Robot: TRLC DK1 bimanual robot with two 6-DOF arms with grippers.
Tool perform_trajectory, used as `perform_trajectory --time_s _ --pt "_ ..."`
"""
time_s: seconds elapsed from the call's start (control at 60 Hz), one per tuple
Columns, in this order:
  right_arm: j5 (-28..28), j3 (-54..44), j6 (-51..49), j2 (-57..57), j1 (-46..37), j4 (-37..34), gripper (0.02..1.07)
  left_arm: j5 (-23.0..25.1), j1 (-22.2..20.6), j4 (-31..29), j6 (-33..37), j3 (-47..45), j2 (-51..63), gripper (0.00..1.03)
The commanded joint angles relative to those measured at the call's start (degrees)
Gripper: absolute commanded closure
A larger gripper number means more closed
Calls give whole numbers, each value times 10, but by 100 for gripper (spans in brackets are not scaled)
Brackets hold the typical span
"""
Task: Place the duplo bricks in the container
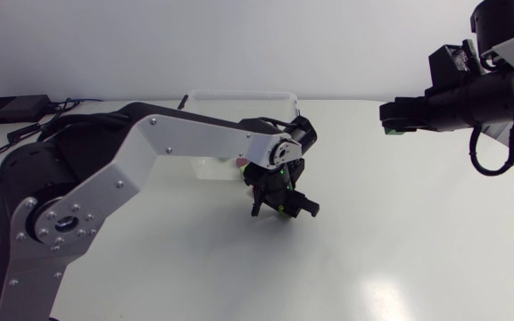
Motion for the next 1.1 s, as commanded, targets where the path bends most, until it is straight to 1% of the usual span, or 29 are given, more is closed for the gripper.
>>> perform_trajectory --time_s 0.0,0.083,0.267,0.467,0.6,0.65,0.7,0.867,0.917,1.083 --pt "0 14 2 -6 8 -7 80 -5 -1 14 -11 -11 -3 90" --pt "0 24 2 -1 14 -6 80 -6 0 23 -10 -30 -25 91" --pt "11 65 15 27 45 -7 80 -7 18 48 -7 -101 -125 91" --pt "29 103 33 66 89 -6 80 -36 45 50 -7 -149 -244 91" --pt "38 127 40 99 124 1 80 -39 74 53 -7 -174 -313 91" --pt "45 136 41 113 136 5 80 -50 86 61 -7 -186 -338 91" --pt "53 147 41 129 150 8 80 -51 99 70 -6 -196 -361 91" --pt "70 190 37 192 183 20 80 -51 148 89 -1 -212 -414 91" --pt "73 204 33 210 191 22 80 -51 156 95 3 -213 -423 91" --pt "79 249 19 270 201 30 79 -51 195 150 16 -225 -441 91"
